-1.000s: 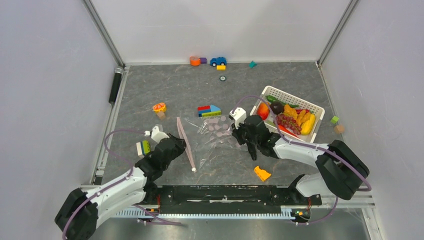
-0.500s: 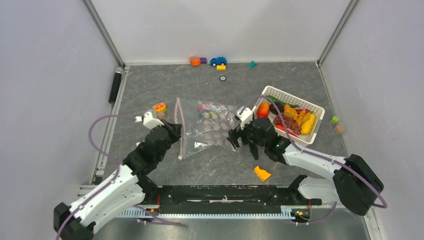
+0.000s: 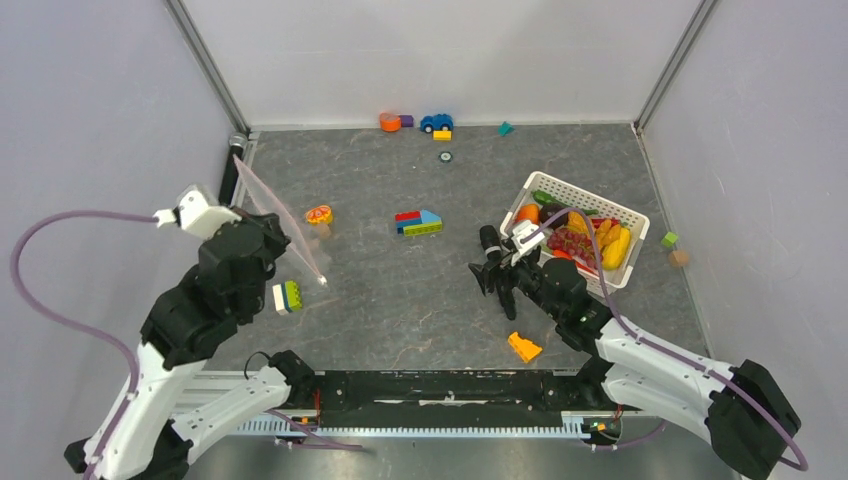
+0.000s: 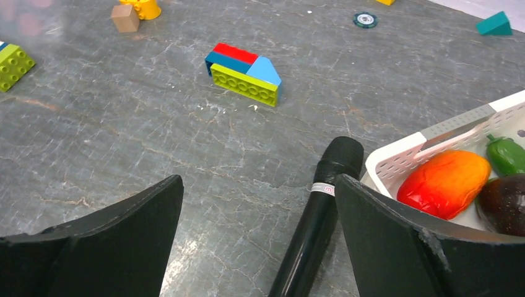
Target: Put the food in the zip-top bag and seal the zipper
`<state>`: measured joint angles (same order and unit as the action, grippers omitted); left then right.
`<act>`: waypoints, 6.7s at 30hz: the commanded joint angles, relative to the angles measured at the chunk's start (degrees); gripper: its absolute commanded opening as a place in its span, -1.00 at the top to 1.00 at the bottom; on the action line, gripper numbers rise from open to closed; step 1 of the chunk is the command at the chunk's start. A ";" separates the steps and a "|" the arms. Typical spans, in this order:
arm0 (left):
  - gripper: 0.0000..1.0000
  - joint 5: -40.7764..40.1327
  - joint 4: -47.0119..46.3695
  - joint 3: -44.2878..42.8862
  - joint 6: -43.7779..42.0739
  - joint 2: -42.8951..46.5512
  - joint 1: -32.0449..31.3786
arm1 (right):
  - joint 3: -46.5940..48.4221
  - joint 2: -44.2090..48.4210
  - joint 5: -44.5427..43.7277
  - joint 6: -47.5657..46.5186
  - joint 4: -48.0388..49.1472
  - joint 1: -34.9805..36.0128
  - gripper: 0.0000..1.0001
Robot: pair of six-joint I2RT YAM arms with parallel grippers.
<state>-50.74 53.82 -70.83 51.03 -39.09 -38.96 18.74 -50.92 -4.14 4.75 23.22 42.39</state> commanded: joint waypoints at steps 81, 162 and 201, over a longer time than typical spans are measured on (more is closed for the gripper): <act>0.96 28.01 -6.77 7.38 -15.19 -21.79 -4.55 | 14.53 -26.70 -0.42 10.91 2.64 -0.82 -0.96; 0.96 36.65 -40.21 26.91 -18.98 -20.93 -4.50 | 13.62 -15.18 9.37 5.32 8.60 -30.24 0.42; 0.96 49.18 -48.99 31.89 -18.77 -12.73 -4.53 | 31.44 -31.35 15.43 -18.38 -4.86 3.14 0.04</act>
<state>-4.82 10.46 -39.57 32.91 -53.65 -43.27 45.52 -80.73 20.49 -12.34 21.80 44.21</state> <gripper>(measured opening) 0.034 0.560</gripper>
